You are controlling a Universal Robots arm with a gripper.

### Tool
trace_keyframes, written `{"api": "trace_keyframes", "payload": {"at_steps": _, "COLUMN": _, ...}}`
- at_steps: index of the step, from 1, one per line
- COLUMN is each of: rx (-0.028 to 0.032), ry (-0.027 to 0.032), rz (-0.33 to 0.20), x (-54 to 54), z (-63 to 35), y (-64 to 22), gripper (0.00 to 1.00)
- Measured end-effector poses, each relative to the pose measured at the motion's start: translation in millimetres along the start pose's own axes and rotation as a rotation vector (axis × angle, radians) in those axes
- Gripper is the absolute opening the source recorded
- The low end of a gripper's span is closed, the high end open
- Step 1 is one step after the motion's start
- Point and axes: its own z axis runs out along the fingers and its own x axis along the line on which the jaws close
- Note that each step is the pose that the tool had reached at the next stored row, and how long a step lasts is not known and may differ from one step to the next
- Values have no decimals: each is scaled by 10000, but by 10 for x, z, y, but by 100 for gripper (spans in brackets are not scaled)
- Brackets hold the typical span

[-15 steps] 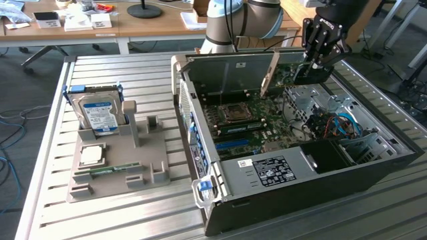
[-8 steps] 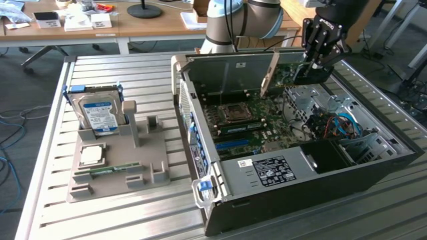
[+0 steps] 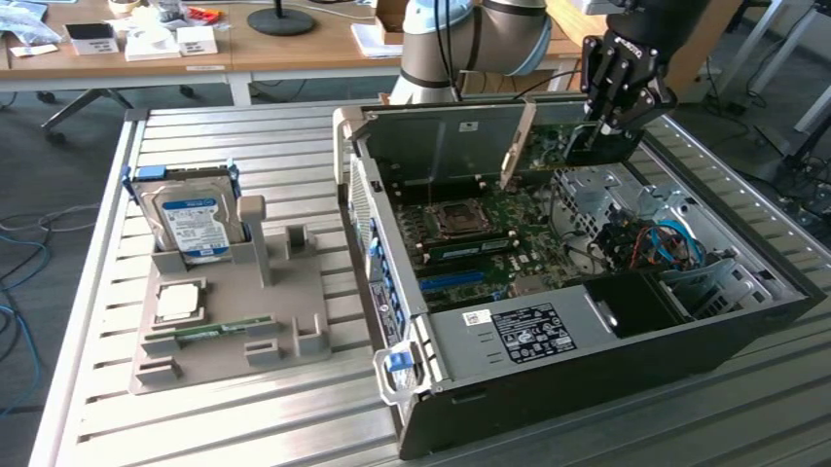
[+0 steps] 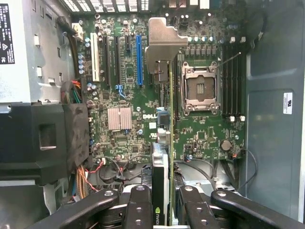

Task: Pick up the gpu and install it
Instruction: 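Insert the gpu into the slot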

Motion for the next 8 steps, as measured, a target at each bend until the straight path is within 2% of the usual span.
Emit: {"api": "trace_keyframes", "payload": {"at_steps": 8, "rx": 0, "ry": -1, "rz": 1, "x": 0, "z": 0, "y": 4, "gripper": 27}}
